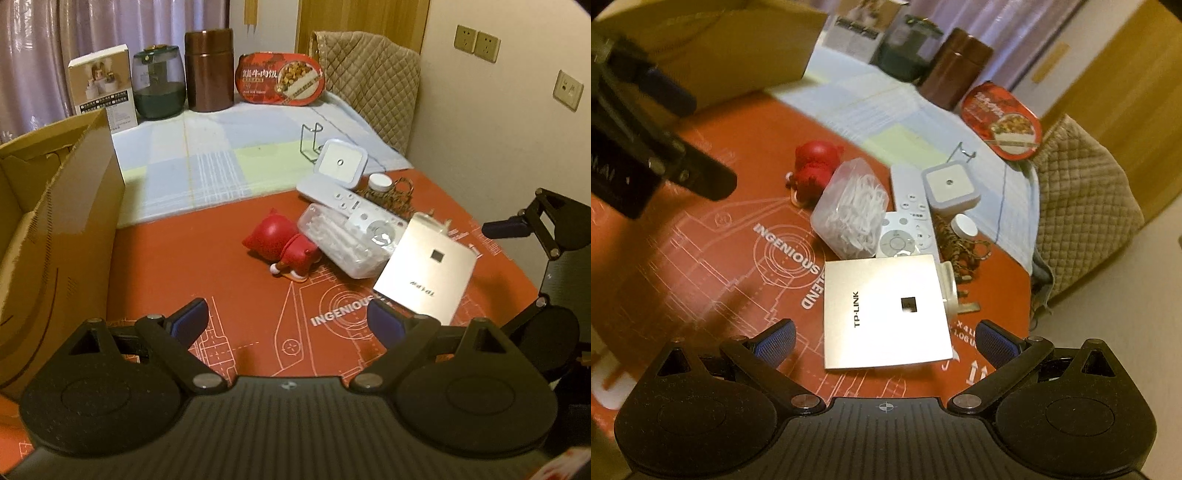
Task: Organize rigid objects
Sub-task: 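Grasp the white TP-LINK router with the right gripper, then lift the router with the right gripper while the left gripper grasps the clear floss-pick box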
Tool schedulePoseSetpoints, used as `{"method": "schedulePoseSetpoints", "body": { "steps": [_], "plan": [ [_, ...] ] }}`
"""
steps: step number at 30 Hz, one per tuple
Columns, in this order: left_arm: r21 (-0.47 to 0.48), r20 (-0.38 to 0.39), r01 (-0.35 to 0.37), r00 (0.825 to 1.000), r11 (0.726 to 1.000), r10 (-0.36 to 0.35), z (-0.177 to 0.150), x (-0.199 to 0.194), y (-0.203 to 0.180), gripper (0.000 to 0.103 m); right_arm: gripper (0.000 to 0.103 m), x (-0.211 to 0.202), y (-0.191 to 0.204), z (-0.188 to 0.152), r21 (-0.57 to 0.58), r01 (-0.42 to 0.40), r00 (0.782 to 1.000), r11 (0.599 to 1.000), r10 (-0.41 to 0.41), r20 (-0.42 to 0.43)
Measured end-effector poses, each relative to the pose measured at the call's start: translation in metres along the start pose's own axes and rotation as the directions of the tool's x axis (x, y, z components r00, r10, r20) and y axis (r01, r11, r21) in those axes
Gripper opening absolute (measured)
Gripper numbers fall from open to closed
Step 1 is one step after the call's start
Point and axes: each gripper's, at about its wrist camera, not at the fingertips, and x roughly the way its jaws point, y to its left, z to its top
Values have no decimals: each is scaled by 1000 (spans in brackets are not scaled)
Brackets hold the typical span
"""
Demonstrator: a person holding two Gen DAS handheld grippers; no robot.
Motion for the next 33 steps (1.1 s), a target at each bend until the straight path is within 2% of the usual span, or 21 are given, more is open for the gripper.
{"method": "schedulePoseSetpoints", "body": {
  "steps": [4,12,17,21,23,33],
  "plan": [
    [-6,-9,12,1000,1000,-12,-3,10,4,90,100,18,3,0,-39,5,1000,999,-5,-2],
    [-49,-12,30,999,998,-30,-6,20,12,90,100,38,2,3,-27,14,1000,1000,-13,17],
    [-74,-6,37,999,997,-38,-5,24,15,90,99,42,-5,3,13,7,1000,1000,-8,27],
    [-86,-4,42,999,995,-42,-6,24,17,90,89,43,-10,3,55,-19,1000,998,18,22],
    [-89,-5,42,999,995,-42,-6,24,17,90,87,44,-12,2,73,-24,1000,997,22,19],
    [-97,6,53,999,994,-53,-7,24,15,90,86,38,-18,-3,146,-50,999,988,47,29]
  ]
}}
